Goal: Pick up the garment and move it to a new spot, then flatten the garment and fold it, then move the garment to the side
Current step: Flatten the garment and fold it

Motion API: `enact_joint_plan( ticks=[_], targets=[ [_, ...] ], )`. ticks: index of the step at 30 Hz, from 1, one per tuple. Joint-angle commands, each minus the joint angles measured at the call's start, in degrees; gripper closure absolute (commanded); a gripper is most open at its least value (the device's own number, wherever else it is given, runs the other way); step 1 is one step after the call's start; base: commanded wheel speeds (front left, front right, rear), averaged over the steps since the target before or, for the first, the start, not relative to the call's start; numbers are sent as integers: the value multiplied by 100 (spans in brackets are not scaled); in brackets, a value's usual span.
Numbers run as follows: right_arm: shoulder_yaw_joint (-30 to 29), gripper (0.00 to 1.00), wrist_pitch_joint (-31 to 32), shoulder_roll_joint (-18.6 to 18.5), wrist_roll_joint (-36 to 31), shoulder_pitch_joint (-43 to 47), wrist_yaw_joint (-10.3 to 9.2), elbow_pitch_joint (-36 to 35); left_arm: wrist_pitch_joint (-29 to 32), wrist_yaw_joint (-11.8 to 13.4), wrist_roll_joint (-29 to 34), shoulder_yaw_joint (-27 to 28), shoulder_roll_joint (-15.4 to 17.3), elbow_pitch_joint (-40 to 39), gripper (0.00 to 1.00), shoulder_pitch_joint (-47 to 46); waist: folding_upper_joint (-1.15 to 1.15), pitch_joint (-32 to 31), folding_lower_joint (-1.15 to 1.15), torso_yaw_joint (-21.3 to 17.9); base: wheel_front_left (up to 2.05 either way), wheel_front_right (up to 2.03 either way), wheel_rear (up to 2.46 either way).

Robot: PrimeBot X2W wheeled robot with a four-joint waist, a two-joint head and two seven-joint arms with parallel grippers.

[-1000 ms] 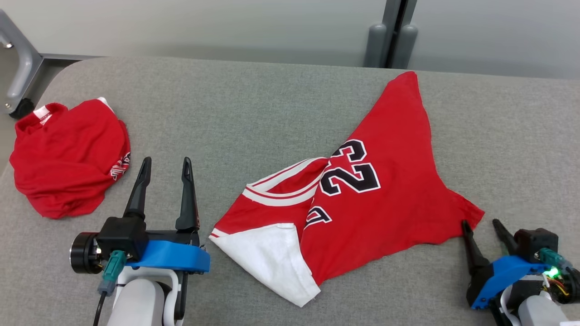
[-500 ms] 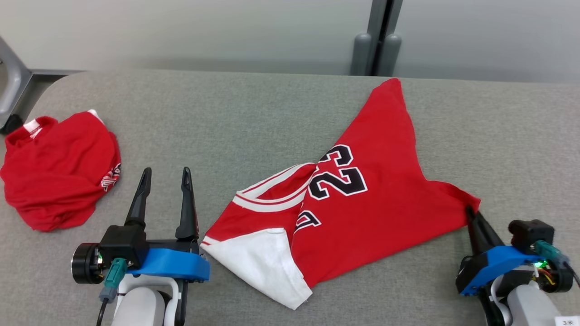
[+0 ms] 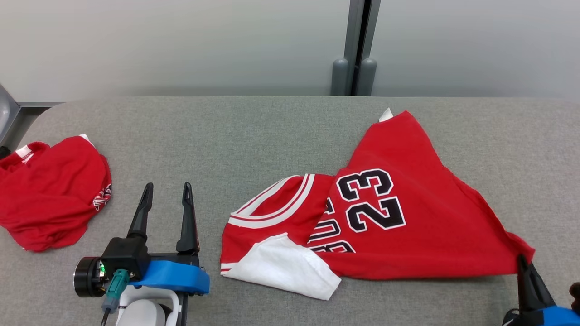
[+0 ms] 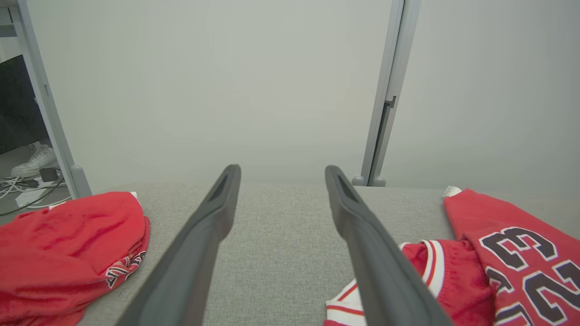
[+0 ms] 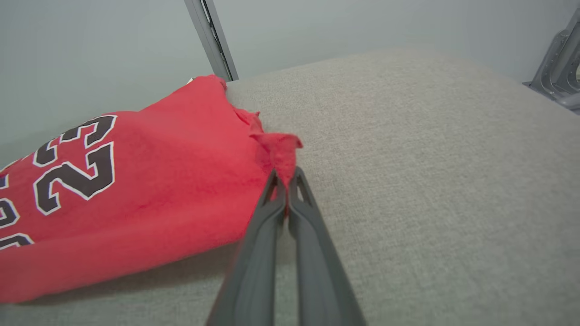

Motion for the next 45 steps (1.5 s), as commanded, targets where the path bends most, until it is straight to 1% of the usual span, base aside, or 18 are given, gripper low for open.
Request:
enact_joint_plan(
  ticks=[1,2,3,4,5,7,9,10,11,13,19,22,27,31,36,42,45],
  targets=[
    [-116,100,126,82,10,269,2,-207,-17,-21,-17,14,-7,10,0,53,0,-49,0,-5,0,0,0],
    [-149,100,172,117,-14,351,2,-287,-17,-26,-19,12,-8,20,0,70,0,-70,0,-4,0,0,0],
    [-175,48,202,147,-34,405,3,-369,-17,-31,-19,12,-8,27,0,78,0,-88,0,-5,0,0,0],
    [-175,48,202,147,-34,405,3,-369,-17,-31,-19,12,-8,27,0,78,0,-88,0,-5,0,0,0],
    [-214,0,230,193,-88,462,3,-561,-17,-45,-7,24,-8,32,0,86,0,-132,0,-12,0,0,0],
    [-226,0,218,213,-121,464,2,-659,-17,-41,4,29,-8,32,0,92,0,-149,0,-13,0,0,0],
    [-174,0,146,255,-338,410,3,-1006,-17,-59,41,43,-8,42,0,134,0,-206,0,-12,0,0,0],
    [-174,0,146,255,-338,410,3,-1006,-17,-59,41,43,-8,42,0,134,0,-206,0,-12,0,0,0],
    [-106,0,144,276,-473,355,3,-1239,-17,-78,61,57,-7,48,0,153,0,-237,0,-11,0,0,0],
    [-64,0,150,282,-512,326,3,-1344,-17,-84,61,58,-8,51,0,162,0,-250,0,-8,0,0,0],
    [404,0,5,308,-778,182,3,-1932,-17,-101,85,72,-9,50,0,167,0,-267,0,20,0,0,0],
    [647,0,-95,313,-890,131,2,-2043,-17,-109,111,80,-9,41,0,157,0,-244,0,25,0,0,0],
    [983,0,-147,314,-987,43,3,-1906,-17,-119,121,83,-9,29,0,95,0,-165,0,21,0,0,0],
    [1038,0,-191,314,-962,-51,3,-1834,-17,-110,155,63,-9,34,0,47,0,-92,0,-17,0,0,0],
    [999,0,-200,314,-963,-150,3,-1749,-17,-188,242,-40,-4,163,0,-275,0,7,0,-80,0,0,0],
    [1024,0,-152,312,-956,-247,3,-1630,131,-363,416,-395,40,769,0,-961,0,95,0,-203,0,0,0],
    [1032,0,-122,313,-957,-265,3,-1573,377,-461,440,-594,70,1114,0,-1187,0,152,0,-273,0,0,0]
  ],
)
